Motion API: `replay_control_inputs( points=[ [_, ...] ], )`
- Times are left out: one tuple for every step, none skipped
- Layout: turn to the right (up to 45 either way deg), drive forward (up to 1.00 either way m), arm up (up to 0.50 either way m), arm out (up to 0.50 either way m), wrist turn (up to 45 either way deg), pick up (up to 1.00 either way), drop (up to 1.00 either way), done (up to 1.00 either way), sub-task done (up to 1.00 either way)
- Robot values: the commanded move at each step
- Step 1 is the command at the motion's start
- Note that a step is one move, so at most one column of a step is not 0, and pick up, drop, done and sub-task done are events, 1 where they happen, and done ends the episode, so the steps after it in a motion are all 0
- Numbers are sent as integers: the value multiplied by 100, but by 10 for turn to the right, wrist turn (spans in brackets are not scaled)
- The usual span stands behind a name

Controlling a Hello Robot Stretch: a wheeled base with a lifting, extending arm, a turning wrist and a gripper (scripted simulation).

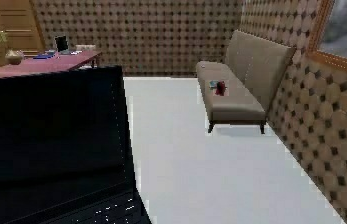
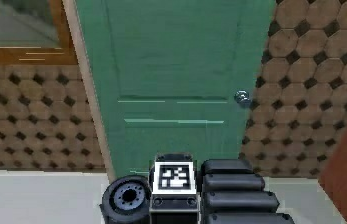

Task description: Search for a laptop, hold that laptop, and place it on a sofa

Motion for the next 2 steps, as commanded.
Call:
replay_control_inputs(
  points=[
    [0, 100, 0, 0, 0, 0, 0, 0, 0],
    [0, 100, 0, 0, 0, 0, 0, 0, 0]
  ],
)
